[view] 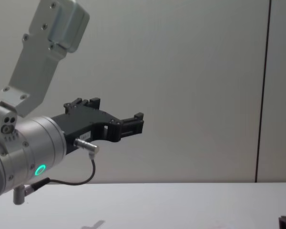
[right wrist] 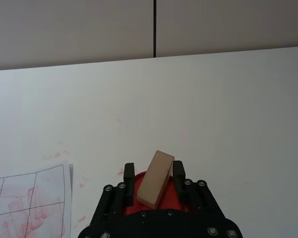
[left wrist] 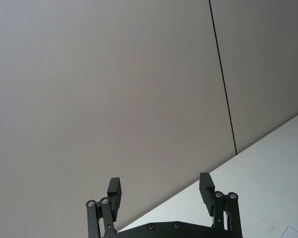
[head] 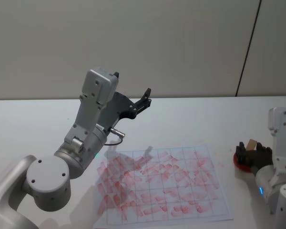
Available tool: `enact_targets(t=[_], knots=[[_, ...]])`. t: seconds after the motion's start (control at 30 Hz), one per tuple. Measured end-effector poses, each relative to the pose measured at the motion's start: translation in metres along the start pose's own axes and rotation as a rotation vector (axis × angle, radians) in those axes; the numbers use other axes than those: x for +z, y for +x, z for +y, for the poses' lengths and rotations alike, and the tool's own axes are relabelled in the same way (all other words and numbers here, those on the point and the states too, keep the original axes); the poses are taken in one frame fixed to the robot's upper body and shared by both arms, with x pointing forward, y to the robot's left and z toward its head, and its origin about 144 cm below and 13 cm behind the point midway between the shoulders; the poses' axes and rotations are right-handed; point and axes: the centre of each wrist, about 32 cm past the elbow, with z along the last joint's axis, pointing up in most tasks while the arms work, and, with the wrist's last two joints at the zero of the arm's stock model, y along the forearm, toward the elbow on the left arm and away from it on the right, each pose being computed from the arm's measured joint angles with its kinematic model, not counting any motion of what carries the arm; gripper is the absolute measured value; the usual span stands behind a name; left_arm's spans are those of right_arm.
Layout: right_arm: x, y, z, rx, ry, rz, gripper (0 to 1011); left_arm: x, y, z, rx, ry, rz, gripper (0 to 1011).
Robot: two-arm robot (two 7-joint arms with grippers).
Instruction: Use the one hand to pick up the stamp and affix it onto the A4 paper.
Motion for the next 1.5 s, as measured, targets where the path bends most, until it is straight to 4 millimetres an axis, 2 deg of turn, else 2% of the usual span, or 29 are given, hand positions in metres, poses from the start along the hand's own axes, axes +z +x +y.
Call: enact_targets(t=[0.1, 0.13, 0.17, 0.27, 0.77, 1.2, 1.5], knots=[[0.0, 0.0, 0.001, -0.002, -0.005, 0.006, 389, 0.0, 0.0, 0.0, 0.0, 0.0, 0.0, 1001], [0.0, 0.0, 0.001, -0.002, -0.005, 0.006, 389, 0.0, 0.0, 0.0, 0.0, 0.0, 0.0, 1002], [-0.001, 0.0, 0.001, -0.007, -0.015, 0.013, 283, 0.0, 0.0, 0.0, 0.0, 0.0, 0.0, 1001], [-0.001, 0.001, 0.001, -0.012, -0.026, 0.022, 216, 0.0, 0.0, 0.0, 0.0, 0.0, 0.0, 1002], [0.002, 0.001, -0.002, -0.026, -0.023, 0.049, 217, 0.0, 0.0, 0.0, 0.0, 0.0, 0.0, 1001], [0.027, 0.0, -0.009, 0.044, 0.116, 0.039, 217, 0.0, 0.0, 0.0, 0.0, 0.0, 0.0, 1001], [0.04, -0.004, -0.008, 0.147, 0.142, 0.007, 217, 0.0, 0.0, 0.0, 0.0, 0.0, 0.0, 1001]])
